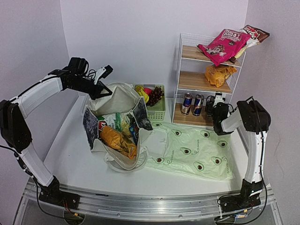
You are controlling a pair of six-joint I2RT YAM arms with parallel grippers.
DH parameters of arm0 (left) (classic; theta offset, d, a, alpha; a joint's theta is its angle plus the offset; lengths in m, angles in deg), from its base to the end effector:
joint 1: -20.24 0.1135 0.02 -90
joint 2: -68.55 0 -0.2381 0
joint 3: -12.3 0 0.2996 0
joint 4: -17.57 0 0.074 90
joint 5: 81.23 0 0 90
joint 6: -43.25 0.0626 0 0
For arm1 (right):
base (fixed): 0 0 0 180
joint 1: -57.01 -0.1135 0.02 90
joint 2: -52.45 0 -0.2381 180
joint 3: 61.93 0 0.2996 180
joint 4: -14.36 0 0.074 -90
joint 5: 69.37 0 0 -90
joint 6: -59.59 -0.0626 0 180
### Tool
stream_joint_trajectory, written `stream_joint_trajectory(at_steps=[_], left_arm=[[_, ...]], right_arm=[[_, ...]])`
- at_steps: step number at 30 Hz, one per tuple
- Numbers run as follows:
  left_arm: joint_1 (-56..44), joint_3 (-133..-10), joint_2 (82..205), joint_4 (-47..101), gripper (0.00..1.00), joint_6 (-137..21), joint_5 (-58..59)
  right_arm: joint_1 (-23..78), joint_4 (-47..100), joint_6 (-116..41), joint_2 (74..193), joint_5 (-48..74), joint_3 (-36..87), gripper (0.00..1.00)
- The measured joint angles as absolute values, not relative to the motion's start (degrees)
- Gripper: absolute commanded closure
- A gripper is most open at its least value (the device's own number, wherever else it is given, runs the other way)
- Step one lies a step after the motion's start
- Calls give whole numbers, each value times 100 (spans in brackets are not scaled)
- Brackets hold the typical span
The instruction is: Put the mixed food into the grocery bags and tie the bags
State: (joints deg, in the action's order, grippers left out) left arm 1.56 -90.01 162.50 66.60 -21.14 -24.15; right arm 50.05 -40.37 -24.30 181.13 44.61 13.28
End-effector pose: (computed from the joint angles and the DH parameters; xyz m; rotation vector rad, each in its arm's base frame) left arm 0.3953 -0.1696 0.3121 1.1005 1.9160 -0.5849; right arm 0.4779 0.0327 0.0615 0.1552 1.5513 -0.3120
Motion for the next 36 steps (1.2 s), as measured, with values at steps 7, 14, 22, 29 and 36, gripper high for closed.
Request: stream_joint_trajectory(at_steps=[7,14,22,29,36], left_arm=[[156,-9003,16265,6658,100,-2100,-2415],[156,-9003,16265,6656,100,-2039,-2415],[156,-9003,16265,6656,100,-1974,-2418],[156,-9003,16265,6656,100,-1972,-2424],[156,-9003,16265,6654,100,-1971,-2420]], right_arm=[[5022,-4046,-2460,18179,4230,1461,58],[5019,-4227,-2449,18140,4008,1272,62],[4827,-4442,-2417,17756,4014,581,66],[4614,-4515,-2378,17479,4075,149,74],[4273,-4237,-2186,16905,4176,-433,82]])
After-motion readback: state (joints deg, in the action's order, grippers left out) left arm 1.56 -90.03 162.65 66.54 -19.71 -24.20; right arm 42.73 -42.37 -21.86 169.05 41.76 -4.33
